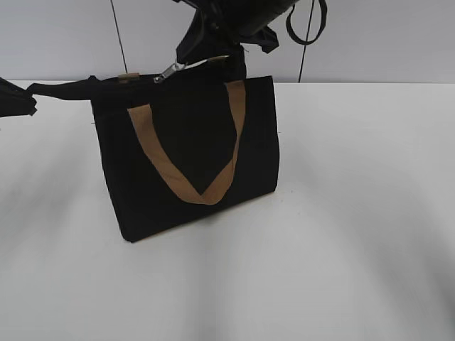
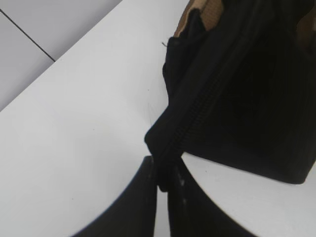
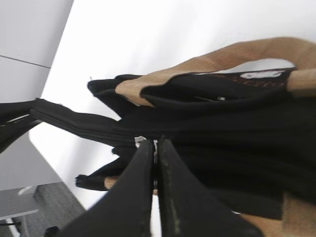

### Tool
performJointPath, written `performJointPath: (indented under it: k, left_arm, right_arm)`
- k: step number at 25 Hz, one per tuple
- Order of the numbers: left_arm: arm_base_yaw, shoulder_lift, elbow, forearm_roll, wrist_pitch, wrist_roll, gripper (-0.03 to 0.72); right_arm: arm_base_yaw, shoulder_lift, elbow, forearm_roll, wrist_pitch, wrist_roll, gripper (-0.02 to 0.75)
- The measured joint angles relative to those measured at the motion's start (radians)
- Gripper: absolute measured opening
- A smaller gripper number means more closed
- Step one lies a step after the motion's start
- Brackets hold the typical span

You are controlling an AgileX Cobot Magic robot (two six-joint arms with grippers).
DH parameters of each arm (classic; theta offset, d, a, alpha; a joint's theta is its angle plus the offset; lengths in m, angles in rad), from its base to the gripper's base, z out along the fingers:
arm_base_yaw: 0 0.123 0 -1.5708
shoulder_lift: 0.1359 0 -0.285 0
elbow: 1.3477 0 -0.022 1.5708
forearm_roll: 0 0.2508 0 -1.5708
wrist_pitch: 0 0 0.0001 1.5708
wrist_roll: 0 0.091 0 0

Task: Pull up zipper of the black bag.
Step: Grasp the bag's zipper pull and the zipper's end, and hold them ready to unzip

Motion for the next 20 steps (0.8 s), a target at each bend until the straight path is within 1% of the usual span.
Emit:
performJointPath:
  k: [3, 9, 11, 14, 17, 20]
  left_arm:
    - [0.002, 0.000, 0.000, 0.003, -0.001, 0.000, 0.025]
    - [0.002, 0.000, 0.000, 0.001, -0.008, 0.000, 0.025]
    - [0.001, 0.000, 0.000, -0.010, -0.001, 0.000, 0.025]
    - [0.001, 0.000, 0.000, -0.017, 0.005, 0.000, 0.025]
    - [-0.001, 0.000, 0.000, -0.026, 0.009, 0.000, 0.025]
    - [-0.001, 0.000, 0.000, -0.076, -0.002, 0.000, 0.028]
  right_arm:
    - [-0.013, -0.001, 0.000, -0.105, -0.009, -0.010, -0.015]
    - [-0.064, -0.003, 0.000, -0.410, -0.014, 0.020, -0.015]
    - [-0.062, -0.004, 0.000, -0.465, -0.015, 0.023, -0.015]
    - [-0.054, -0.005, -0.001, -0.513, -0.016, 0.031, -0.015]
    - [-0.054, -0.006, -0.001, -0.521, -0.017, 0.034, -0.015]
    - [-0.054, -0.015, -0.001, -0.523, -0.017, 0.034, -0.001]
